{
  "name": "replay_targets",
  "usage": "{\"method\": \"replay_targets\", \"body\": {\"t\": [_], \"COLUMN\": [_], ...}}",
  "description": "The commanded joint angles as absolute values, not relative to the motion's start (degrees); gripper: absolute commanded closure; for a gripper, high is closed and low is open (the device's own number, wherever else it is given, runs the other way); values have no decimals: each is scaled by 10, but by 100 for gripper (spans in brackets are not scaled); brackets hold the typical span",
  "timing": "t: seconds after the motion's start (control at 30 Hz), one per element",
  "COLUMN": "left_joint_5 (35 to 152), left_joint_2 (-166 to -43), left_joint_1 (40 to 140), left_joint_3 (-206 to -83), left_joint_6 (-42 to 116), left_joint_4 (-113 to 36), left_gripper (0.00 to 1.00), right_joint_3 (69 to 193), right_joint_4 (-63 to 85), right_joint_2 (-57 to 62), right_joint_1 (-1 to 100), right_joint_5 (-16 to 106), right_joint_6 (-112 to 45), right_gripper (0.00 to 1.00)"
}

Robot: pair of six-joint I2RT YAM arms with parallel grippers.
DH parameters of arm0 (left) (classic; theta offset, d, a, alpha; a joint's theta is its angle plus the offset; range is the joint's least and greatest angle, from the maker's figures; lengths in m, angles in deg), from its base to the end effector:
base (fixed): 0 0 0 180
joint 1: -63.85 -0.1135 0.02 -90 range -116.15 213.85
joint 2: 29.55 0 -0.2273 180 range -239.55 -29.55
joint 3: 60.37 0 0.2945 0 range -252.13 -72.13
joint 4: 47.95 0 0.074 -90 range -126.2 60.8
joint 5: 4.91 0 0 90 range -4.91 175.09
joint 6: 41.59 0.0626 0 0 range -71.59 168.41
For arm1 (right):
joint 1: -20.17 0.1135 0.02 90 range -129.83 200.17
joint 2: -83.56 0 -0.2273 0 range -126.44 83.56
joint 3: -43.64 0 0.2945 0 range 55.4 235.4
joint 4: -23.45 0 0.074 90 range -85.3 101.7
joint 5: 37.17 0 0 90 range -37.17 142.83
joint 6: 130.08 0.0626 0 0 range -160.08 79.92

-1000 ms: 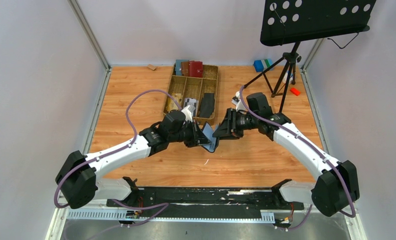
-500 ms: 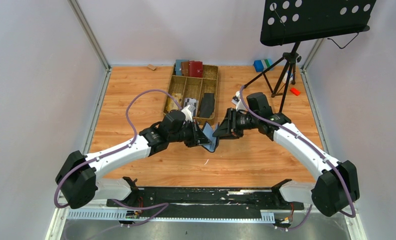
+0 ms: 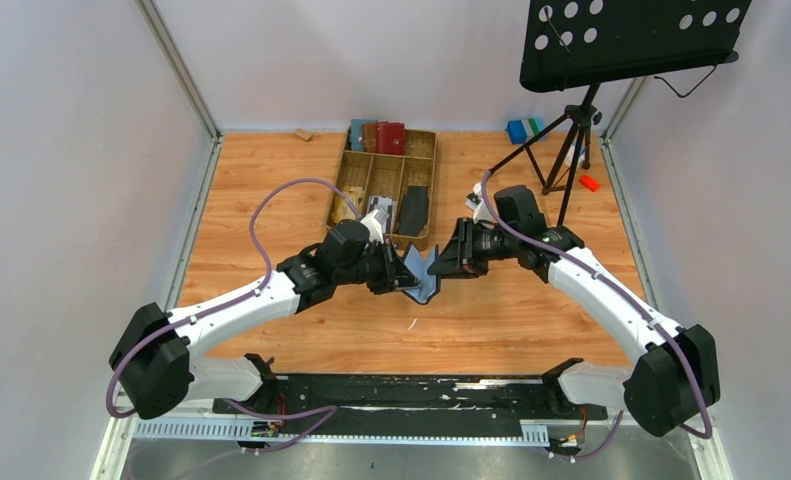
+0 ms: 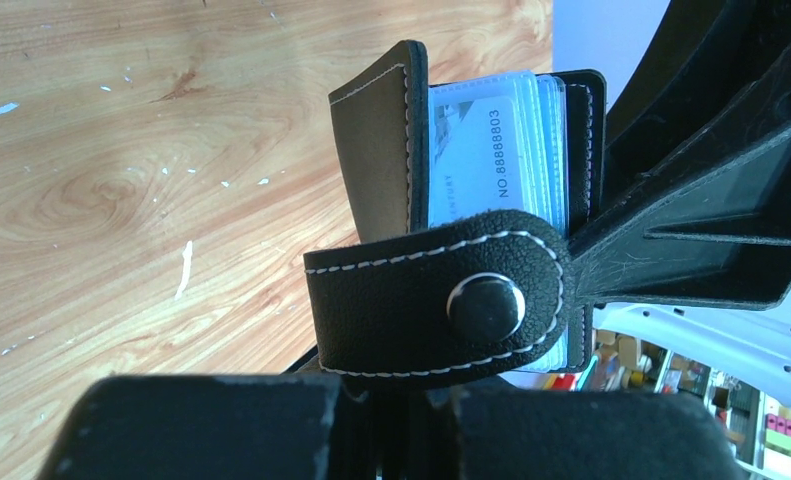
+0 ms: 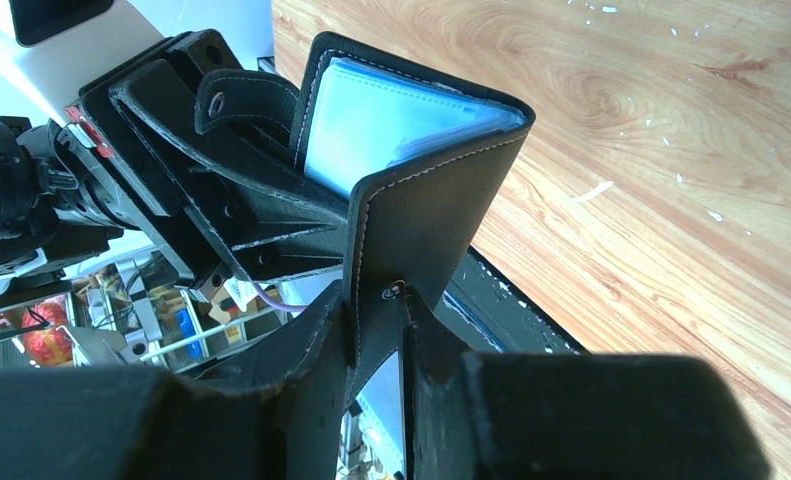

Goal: Take the credit cards out of the card holder
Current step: Remove the credit card from the card holder.

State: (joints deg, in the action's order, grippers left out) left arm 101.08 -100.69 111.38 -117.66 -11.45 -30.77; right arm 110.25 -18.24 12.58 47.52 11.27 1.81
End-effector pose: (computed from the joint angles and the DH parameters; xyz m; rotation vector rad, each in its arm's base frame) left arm 0.2219 -0.2679 0.1889 -0.0689 2.4280 -1.3047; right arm 0.2682 0.1855 0.2189 -0.0648 2.5907 1.3871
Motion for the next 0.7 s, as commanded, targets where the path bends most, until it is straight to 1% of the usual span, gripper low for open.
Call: {"method": "replay_targets", "body": {"t": [0.0,0.3,0.47,0.53,0.6,0.67], "left_joint_5": [1023,1026,1018,1009,1004,1001], "left_joint_2": [-986,-995,-990,-983,-977,-975], "left_joint_1": [1117,1117,1117,1117,1116,1116], "left_joint_3": [-1189,-1201,-1198,-1195,-1197,-1198], "left_joint_6": [-109,-104,-103,-102,-100,-98], "left_joint_4": [-344,-341,-330,-327,-322,-317], "left_gripper": [100,100,100,100,100,100], "right_joint_3": [1110,1109,1097,1097,1096,1095], "right_joint_4": [-178,-186,-175,-172,-167,-163], "right_joint_2": [146,166,174,172,171,171], "right_joint_1": [478,472,468,467,467,467], "right_joint_5": [128,143,139,136,131,128], "right_joint_6": [16,22,28,29,29,30], "right_gripper": [79,82,87,91,98,100]}}
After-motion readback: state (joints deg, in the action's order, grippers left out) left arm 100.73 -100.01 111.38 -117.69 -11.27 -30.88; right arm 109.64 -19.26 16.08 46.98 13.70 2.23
